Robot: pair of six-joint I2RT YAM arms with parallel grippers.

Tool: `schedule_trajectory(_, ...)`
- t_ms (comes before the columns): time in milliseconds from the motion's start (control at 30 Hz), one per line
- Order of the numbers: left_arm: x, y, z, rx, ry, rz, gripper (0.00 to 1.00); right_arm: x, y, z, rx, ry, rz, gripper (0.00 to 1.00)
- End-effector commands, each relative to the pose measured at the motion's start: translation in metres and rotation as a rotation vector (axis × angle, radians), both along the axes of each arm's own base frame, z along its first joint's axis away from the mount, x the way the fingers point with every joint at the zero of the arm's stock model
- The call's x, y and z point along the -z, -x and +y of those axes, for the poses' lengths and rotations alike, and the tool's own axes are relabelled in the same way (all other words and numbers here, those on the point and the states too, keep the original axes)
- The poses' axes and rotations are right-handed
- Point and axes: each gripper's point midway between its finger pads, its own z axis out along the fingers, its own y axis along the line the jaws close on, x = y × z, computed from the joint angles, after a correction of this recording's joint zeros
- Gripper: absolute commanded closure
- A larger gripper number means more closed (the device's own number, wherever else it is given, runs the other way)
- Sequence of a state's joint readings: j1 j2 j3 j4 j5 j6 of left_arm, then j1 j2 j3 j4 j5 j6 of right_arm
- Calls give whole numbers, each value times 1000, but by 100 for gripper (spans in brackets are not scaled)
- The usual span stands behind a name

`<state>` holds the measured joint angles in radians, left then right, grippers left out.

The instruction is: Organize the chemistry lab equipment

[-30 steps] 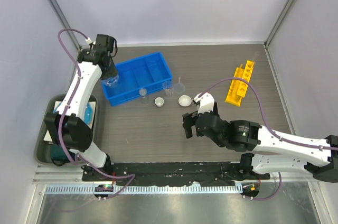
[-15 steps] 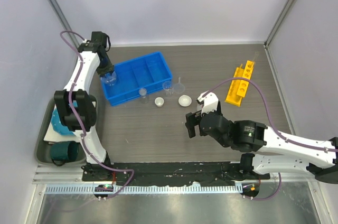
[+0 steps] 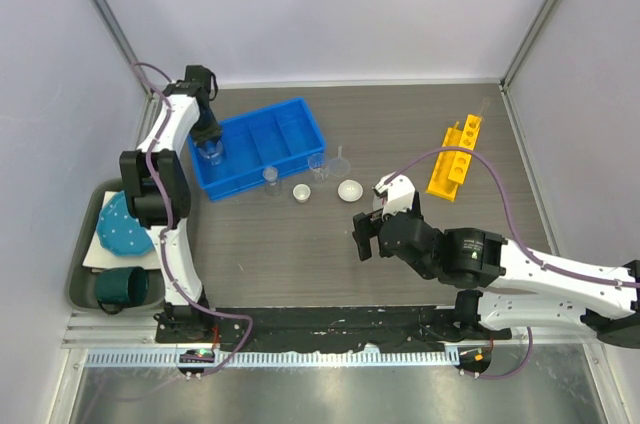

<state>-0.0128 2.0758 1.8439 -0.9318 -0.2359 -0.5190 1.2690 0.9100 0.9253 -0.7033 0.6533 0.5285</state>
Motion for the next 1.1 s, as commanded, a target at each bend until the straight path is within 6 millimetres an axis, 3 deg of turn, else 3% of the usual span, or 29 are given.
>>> schedule_trajectory(0, -17, -28, 6, -22, -27, -104, 100, -5, -5, 6, 13, -23, -31, 6)
schedule_trajectory(233, -14, -36, 13, -36, -53, -102, 100, -2, -8, 10, 10, -4, -38, 6)
schedule_trajectory(367, -15, -37, 14, -34, -54, -109, 79, 2, -7, 12, 6, 0, -32, 5)
schedule_trajectory(667, -28, -35, 11, -22, -37, -121, 45, 3, -6, 11, 8, -11, -27, 5)
schedule_trajectory(900, -59, -17, -2, -11, 25, -158, 42, 1, -5, 12, -1, -20, -27, 5)
schedule_trajectory(933, -55, -9, -5, -6, 32, -143, 42, 0, -5, 13, -1, -23, -27, 5)
schedule_trajectory(1000, -70, 0, -19, 25, 35, -174, 42, -1, -5, 12, -1, -24, -30, 5)
schedule_trajectory(1067, -69, 13, -41, 79, 28, -153, 42, -1, -5, 13, -4, -22, -28, 5)
